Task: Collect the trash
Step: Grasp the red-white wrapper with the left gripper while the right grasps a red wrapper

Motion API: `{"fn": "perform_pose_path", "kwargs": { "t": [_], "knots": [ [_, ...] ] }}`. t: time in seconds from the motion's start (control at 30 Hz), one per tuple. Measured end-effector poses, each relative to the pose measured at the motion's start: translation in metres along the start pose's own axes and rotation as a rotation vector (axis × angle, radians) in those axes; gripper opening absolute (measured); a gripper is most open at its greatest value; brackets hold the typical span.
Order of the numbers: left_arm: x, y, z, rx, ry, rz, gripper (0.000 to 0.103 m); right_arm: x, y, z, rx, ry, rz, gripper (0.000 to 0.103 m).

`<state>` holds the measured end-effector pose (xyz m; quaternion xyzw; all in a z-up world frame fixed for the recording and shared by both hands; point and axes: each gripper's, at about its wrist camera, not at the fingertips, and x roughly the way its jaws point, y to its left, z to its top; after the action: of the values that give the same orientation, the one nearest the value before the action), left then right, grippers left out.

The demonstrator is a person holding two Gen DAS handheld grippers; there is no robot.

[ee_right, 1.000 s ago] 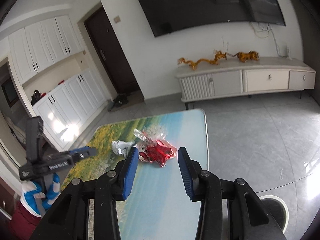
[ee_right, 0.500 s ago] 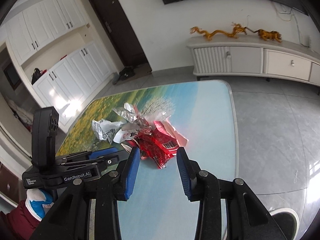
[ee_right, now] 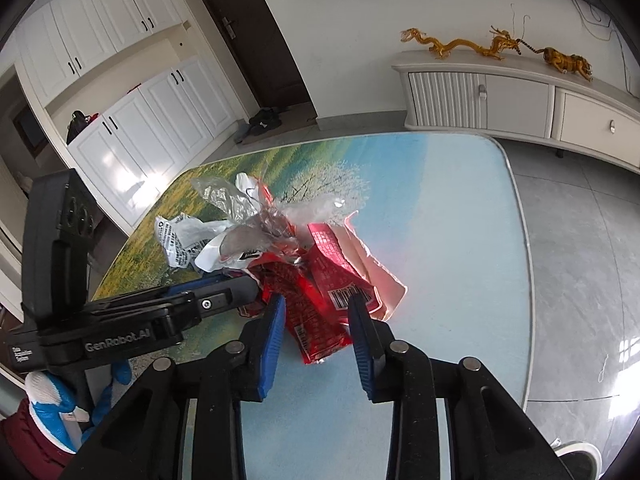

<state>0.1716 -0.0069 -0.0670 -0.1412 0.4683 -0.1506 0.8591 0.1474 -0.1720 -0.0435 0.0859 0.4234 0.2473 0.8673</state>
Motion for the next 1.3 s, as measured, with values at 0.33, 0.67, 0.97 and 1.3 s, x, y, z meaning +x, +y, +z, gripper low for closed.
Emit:
{"fn": "perform_pose_path", "kwargs": {
  "t": [0.33,0.67,0.97,1.3],
  "knots": [
    [-0.009,0.006,-0.010,0.009,-0.003,0.028,0.029,0.004,0.008,-0.013,0.001,0.018,0.041,0.010],
    [-0.043,0.011,-0.035,0.028,-0.020,0.031,0.028,-0.020,0.030,-0.042,-0.009,0.054,0.085,0.008],
    [-0.092,0.017,-0.054,0.038,-0.076,0.034,0.026,-0.053,0.055,-0.069,-0.023,0.044,0.115,0.007],
    [-0.125,0.029,-0.063,0.024,-0.118,0.014,0.020,-0.062,0.069,-0.055,-0.019,-0.009,0.072,0.013]
  ]
}}
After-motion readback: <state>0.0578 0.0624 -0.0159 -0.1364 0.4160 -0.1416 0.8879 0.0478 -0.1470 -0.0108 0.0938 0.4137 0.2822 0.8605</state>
